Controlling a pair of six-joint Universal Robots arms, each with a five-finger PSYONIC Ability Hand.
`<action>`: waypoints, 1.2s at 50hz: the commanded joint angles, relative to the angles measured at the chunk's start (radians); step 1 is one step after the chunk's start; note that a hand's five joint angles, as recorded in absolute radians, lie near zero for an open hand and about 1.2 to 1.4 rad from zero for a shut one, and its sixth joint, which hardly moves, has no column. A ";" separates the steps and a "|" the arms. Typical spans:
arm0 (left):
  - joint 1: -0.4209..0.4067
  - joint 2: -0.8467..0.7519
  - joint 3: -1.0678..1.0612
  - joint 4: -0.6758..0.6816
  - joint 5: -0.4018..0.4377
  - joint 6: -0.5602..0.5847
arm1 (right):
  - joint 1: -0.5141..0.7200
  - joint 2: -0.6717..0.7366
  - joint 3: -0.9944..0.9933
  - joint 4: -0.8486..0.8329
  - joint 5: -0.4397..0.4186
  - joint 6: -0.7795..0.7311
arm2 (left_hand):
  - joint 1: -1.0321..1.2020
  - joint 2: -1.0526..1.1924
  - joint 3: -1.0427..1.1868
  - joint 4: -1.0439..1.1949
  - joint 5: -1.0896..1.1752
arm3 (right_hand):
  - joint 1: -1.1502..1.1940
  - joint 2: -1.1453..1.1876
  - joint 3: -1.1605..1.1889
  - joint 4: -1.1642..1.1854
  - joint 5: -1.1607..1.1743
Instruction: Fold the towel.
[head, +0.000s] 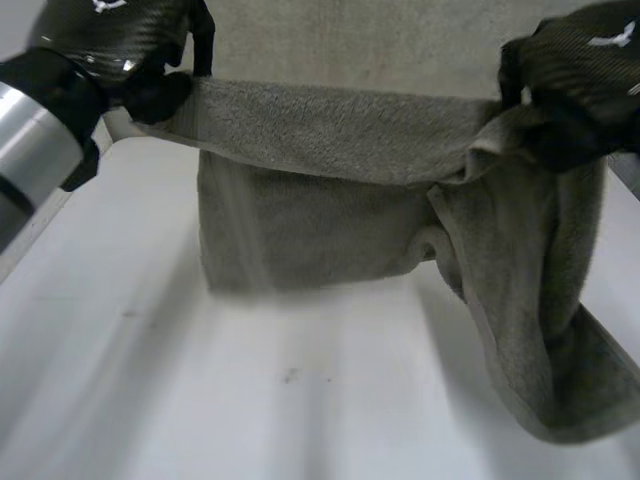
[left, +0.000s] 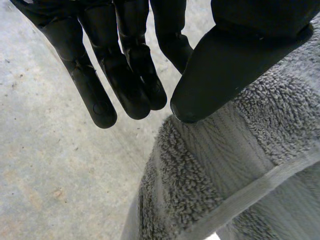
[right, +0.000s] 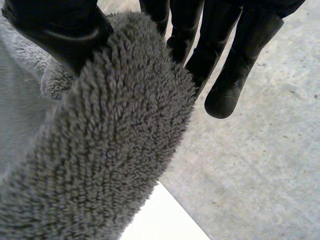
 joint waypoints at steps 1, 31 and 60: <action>-0.003 -0.013 -0.005 -0.128 -0.004 -0.015 | -0.079 0.065 -0.050 0.170 -0.109 0.005 | 0.196 0.179 0.180 0.179 0.184 | 0.089 0.110 0.096 0.062 0.074; -0.038 -0.387 0.542 -0.041 -0.307 -0.398 | -0.116 0.529 -0.554 -0.193 -0.336 0.006 | 0.196 0.179 0.180 0.179 0.184 | 0.089 0.110 0.096 0.062 0.074; -0.096 -0.422 -0.345 0.478 -0.219 -0.372 | -0.180 0.570 -0.047 0.039 -0.558 -0.212 | -0.743 -0.759 -0.759 -0.759 -0.754 | 0.089 0.110 0.096 0.062 0.074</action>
